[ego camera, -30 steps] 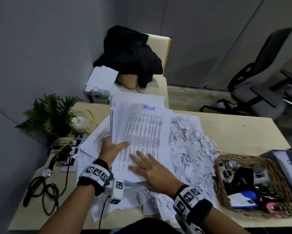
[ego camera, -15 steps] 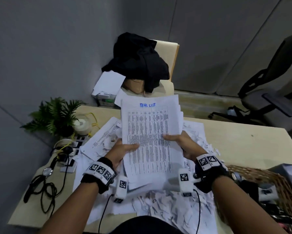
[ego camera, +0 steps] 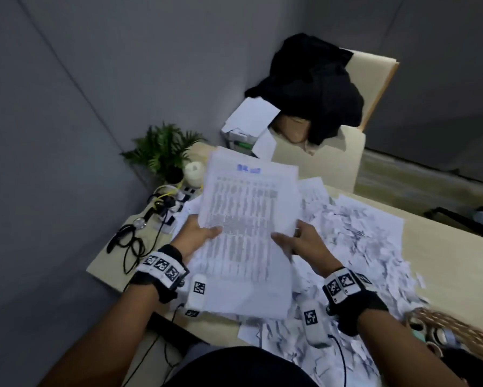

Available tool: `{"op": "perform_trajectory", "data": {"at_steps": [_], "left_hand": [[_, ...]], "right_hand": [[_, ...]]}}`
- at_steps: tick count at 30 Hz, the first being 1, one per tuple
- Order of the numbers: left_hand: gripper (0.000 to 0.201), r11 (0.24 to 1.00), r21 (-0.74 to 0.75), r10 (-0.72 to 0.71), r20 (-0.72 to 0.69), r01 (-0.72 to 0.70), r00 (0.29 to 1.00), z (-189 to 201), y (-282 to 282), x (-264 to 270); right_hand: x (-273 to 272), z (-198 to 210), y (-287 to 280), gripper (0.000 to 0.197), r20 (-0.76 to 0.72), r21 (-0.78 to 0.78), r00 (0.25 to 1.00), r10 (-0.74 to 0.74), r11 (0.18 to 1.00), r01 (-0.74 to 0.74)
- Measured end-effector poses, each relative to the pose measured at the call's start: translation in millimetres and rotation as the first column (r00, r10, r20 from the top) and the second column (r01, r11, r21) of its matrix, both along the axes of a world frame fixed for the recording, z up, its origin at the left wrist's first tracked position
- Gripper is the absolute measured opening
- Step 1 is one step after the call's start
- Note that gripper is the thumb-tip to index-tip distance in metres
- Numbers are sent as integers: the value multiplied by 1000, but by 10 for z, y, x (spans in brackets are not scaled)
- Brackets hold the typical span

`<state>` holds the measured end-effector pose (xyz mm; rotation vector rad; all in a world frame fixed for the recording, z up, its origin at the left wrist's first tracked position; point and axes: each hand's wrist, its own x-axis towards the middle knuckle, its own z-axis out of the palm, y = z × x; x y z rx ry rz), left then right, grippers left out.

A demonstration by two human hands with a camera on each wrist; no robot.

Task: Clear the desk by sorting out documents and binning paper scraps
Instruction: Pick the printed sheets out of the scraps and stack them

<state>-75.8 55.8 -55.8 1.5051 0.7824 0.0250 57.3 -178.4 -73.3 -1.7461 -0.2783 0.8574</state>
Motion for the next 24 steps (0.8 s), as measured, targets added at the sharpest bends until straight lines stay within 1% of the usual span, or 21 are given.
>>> {"op": "perform_trajectory", "data": {"at_steps": [1,2,3,4,5,6,7,9,11,13,14,17,19,20,21,22,24], "left_hand": [[23,998,28,60,8,-60,998,20,168,-111],[23,990,74,120,5,-120,993,60,335,-223],[25,978,129,166,5,-165,986,97,488,-314],[27,965,172,200,2,-197,980,153,620,-390],[29,954,188,235,5,-232,972,185,746,-453],[31,941,201,275,12,-272,961,238,856,-506],[32,928,223,306,6,-299,952,257,981,-542],[35,900,282,344,5,-332,939,229,1227,-615],[38,885,334,350,-21,-324,936,179,1429,-680],[39,884,351,354,-74,-308,932,125,1579,-731],[39,883,356,357,-86,-306,930,95,1635,-751],[47,887,348,369,-137,-304,919,-18,1755,-805],[53,900,321,364,-178,-295,914,-103,1833,-838],[52,902,329,357,-202,-281,912,-137,1863,-860],[48,905,326,354,-218,-274,910,-179,1892,-869],[42,908,327,344,-223,-262,912,-179,1897,-874],[39,914,312,327,-191,-258,926,-221,1912,-864]], "right_hand": [[-24,-56,107,40,39,-93,994,101,991,-97],[-49,-133,204,45,110,-248,956,270,939,-237],[-81,-236,297,47,165,-417,869,466,831,-367],[-133,-343,398,48,178,-552,755,631,699,-454],[-215,-438,503,47,176,-632,641,747,585,-508],[-313,-519,629,44,175,-666,553,814,512,-543],[-416,-584,758,43,182,-685,481,858,461,-564],[-594,-696,1017,41,211,-734,348,913,384,-560],[-709,-794,1258,40,261,-780,236,936,348,-521],[-790,-863,1459,44,299,-800,171,939,344,-491],[-832,-902,1533,50,313,-802,155,937,349,-484],[-1053,-1018,1626,79,318,-792,151,936,350,-500],[-1231,-1099,1595,91,305,-840,94,948,314,-442],[-1307,-1130,1576,93,294,-867,64,954,294,-402],[-1367,-1157,1559,90,285,-883,46,957,281,-376],[-1412,-1181,1546,84,301,-884,36,953,293,-364],[-1483,-1217,1503,65,375,-866,16,927,357,-351]]}}
